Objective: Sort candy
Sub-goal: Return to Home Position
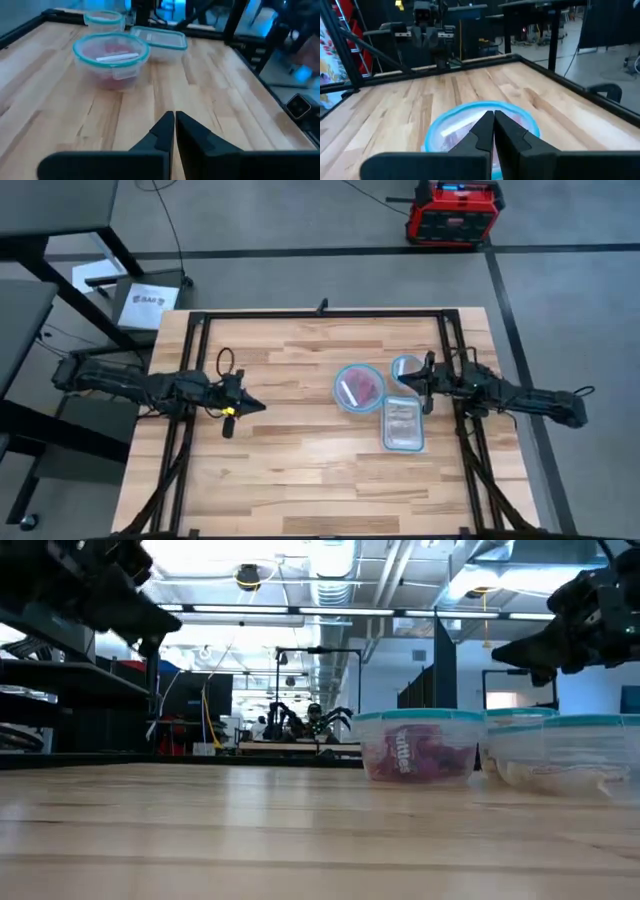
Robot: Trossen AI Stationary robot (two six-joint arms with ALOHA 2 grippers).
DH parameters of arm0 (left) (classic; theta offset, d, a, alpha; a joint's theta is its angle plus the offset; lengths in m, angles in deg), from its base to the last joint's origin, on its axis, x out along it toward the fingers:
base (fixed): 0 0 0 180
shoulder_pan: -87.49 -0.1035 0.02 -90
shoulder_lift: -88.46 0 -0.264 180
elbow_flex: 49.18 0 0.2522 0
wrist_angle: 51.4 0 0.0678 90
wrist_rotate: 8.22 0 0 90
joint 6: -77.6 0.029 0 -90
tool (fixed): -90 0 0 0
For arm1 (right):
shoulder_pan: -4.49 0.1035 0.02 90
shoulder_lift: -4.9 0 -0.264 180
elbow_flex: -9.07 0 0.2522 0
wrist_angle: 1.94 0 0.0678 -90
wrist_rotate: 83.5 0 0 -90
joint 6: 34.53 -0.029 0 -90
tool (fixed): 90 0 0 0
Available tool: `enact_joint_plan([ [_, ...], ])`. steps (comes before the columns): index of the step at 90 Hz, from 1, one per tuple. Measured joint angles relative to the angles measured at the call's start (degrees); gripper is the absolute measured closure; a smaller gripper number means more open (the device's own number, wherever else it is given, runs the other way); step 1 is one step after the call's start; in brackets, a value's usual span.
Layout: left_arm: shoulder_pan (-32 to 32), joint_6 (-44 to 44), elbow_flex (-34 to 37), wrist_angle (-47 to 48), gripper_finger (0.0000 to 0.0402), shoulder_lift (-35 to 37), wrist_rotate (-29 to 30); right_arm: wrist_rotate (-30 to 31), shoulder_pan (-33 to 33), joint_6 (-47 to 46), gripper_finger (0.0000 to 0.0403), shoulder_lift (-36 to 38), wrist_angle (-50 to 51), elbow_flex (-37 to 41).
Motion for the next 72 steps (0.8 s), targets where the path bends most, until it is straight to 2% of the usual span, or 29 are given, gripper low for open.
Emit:
enact_joint_plan([
  [7,0.00,-1.30,4.05,-1.42,0.0398,2.51,-0.02,0.00,0.00,-0.02,0.0403,-0.25,-0.02,0.00],
  [26,0.26,-1.09,10.06,4.19,0.0398,10.92,-0.79,-0.03,0.20,-0.04,0.0403,-0.46,-0.17,0.02],
  [32,0.24,0.55,10.71,4.55,0.0398,13.90,-2.71,-0.01,0.20,-0.06,0.0403,-0.48,-0.23,0.02],
  [45,0.23,3.74,10.67,12.72,0.0398,21.03,-3.49,-0.05,0.20,-0.06,0.0403,-0.48,-0.49,0.02],
  [56,0.13,7.27,10.65,12.92,0.0398,26.09,-3.30,-0.13,0.20,-0.08,0.0403,-0.47,-0.56,0.02],
  [72,-0.24,8.89,10.71,13.02,0.0398,29.47,-3.04,-0.14,0.20,-0.10,0.0403,-0.47,-0.66,0.04],
])
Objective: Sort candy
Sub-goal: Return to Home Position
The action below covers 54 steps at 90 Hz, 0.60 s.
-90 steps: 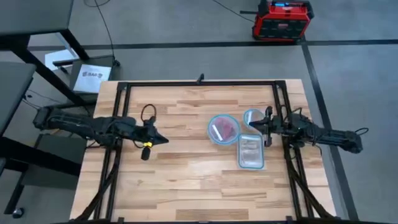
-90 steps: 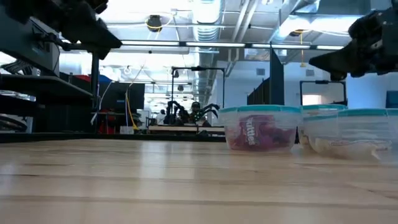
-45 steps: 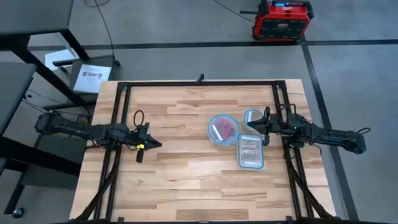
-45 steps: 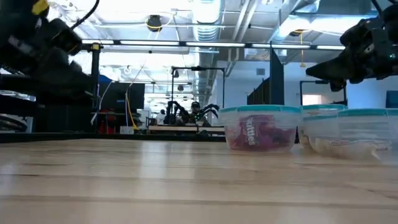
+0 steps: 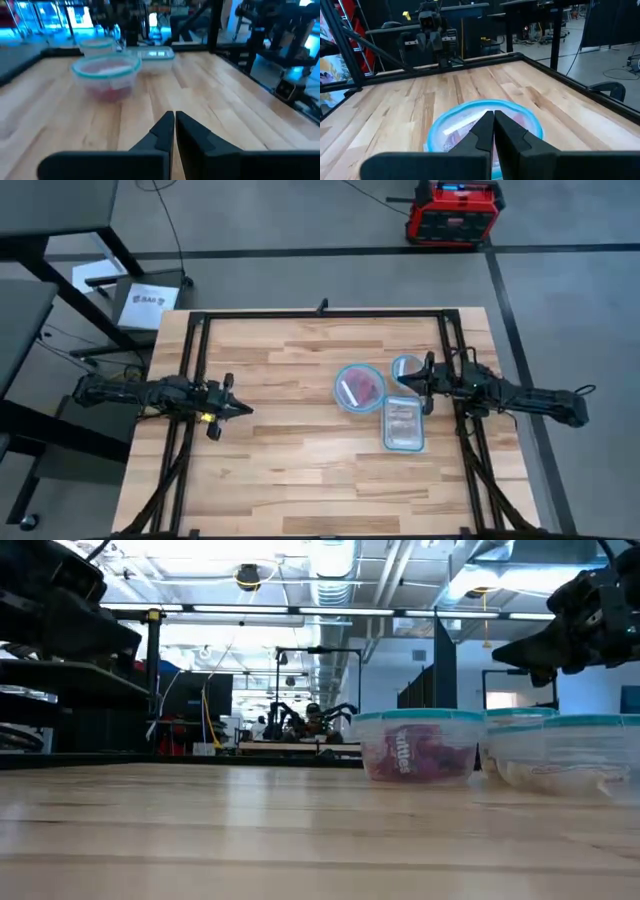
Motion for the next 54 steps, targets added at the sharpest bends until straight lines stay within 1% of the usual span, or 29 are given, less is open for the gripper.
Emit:
enact_joint_plan([
  [25,0.00,-3.03,0.07,-0.17,0.0398,2.62,-1.07,-0.02,0.00,-0.07,0.0403,0.01,-0.06,0.00],
  [35,0.00,-2.84,-0.30,-0.27,0.0398,2.47,-3.10,-0.02,0.00,-0.04,0.0403,-0.02,-0.07,0.00],
  [46,-0.02,-2.64,-0.31,-1.11,0.0398,2.54,-7.76,-0.01,0.00,-0.04,0.0403,-0.02,-0.04,0.00],
  [54,0.00,-1.76,-0.31,-2.02,0.0398,2.54,-9.54,-0.02,0.00,-0.03,0.0403,-0.02,-0.04,0.00],
])
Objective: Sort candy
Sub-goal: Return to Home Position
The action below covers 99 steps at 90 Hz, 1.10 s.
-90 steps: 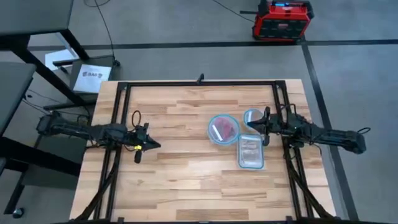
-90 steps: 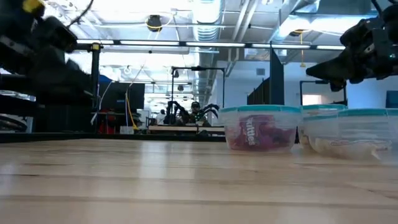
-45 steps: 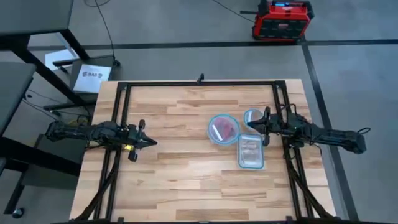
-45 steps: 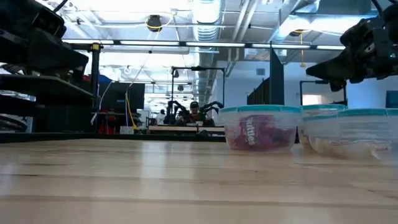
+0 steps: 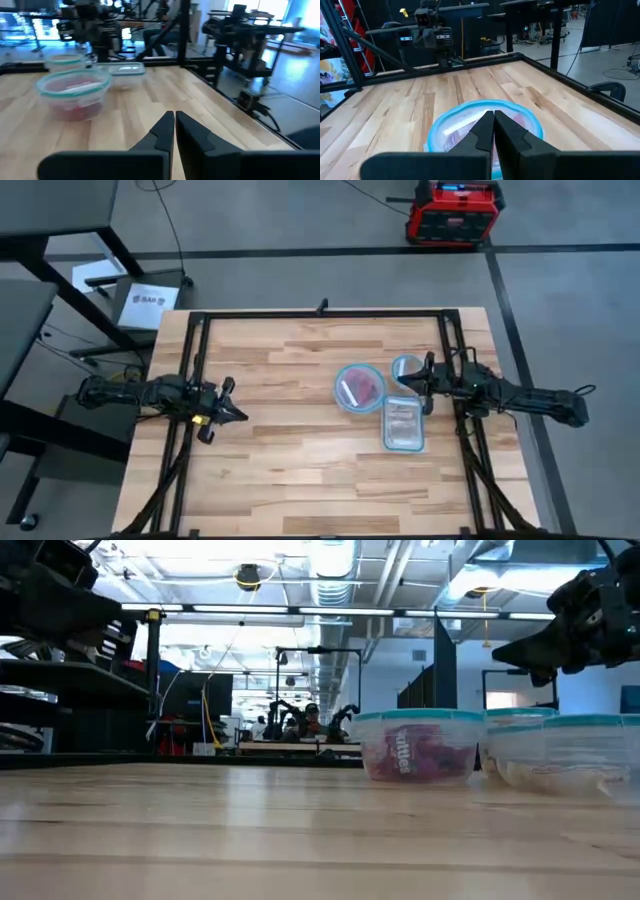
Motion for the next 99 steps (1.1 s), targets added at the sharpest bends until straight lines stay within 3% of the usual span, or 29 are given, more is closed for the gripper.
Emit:
enact_joint_plan([
  [28,-0.02,7.13,0.00,1.26,0.0398,-0.28,1.89,0.02,0.00,0.05,0.0403,0.00,0.02,0.02],
  [42,-0.02,6.41,0.00,1.17,0.0398,-0.28,2.00,0.02,0.00,0.05,0.0403,0.00,0.02,0.02],
  [61,-0.02,-1.30,0.00,1.34,0.0398,-0.28,2.06,0.03,0.01,0.06,0.0403,0.02,0.03,0.02],
  [99,0.00,-1.00,0.00,1.54,0.0398,-0.28,2.10,0.04,0.02,0.05,0.0403,0.00,0.04,0.02],
])
